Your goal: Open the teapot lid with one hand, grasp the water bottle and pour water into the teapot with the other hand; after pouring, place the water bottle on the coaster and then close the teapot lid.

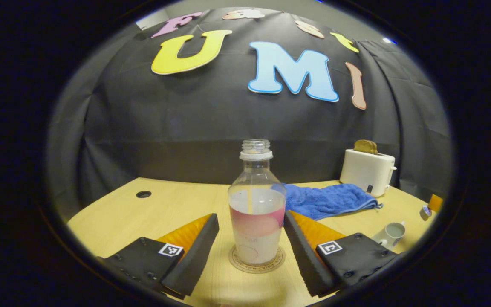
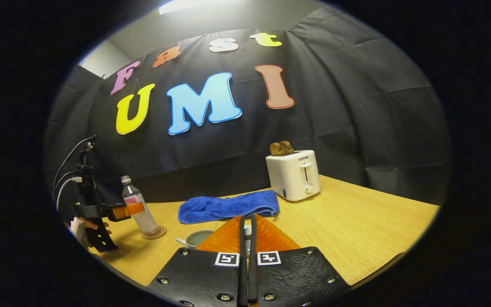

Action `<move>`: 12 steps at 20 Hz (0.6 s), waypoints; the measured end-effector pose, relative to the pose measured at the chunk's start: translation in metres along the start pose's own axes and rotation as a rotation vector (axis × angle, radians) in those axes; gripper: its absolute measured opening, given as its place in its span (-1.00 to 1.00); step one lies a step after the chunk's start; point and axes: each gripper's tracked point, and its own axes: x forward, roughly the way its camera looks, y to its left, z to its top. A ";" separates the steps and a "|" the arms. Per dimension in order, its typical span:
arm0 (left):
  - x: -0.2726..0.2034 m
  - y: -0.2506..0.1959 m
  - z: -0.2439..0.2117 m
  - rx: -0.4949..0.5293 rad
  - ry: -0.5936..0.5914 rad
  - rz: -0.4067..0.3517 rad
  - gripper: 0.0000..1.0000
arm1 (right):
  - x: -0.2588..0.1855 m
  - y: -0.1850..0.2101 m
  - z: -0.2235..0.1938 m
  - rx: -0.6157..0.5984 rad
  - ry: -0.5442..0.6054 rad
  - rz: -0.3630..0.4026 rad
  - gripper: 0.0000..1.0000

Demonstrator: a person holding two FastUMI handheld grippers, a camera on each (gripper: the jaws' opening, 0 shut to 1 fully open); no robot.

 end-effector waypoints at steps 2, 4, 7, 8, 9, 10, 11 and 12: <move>-0.014 -0.002 0.000 0.014 -0.009 -0.014 1.00 | 0.004 0.017 0.002 -0.013 0.008 0.037 -0.98; -0.029 -0.002 0.001 0.016 -0.020 -0.026 1.00 | 0.011 0.033 0.006 -0.035 0.012 0.066 -0.97; -0.050 -0.001 0.004 0.003 -0.032 -0.032 1.00 | 0.023 0.056 0.011 -0.076 0.018 0.104 -0.98; -0.056 0.000 0.005 0.000 -0.037 -0.033 1.00 | 0.027 0.061 0.009 -0.086 0.024 0.115 -0.98; -0.063 0.001 0.005 0.002 -0.042 -0.030 1.00 | 0.031 0.066 0.005 -0.098 0.035 0.124 -0.99; -0.068 0.003 0.005 0.010 -0.047 -0.026 1.00 | 0.035 0.070 0.000 -0.108 0.047 0.130 -0.98; -0.073 0.003 0.004 0.025 -0.050 -0.026 1.00 | 0.038 0.072 -0.004 -0.110 0.061 0.137 -0.98; -0.077 0.004 0.004 0.046 -0.055 -0.021 1.00 | 0.041 0.074 -0.010 -0.107 0.074 0.141 -0.98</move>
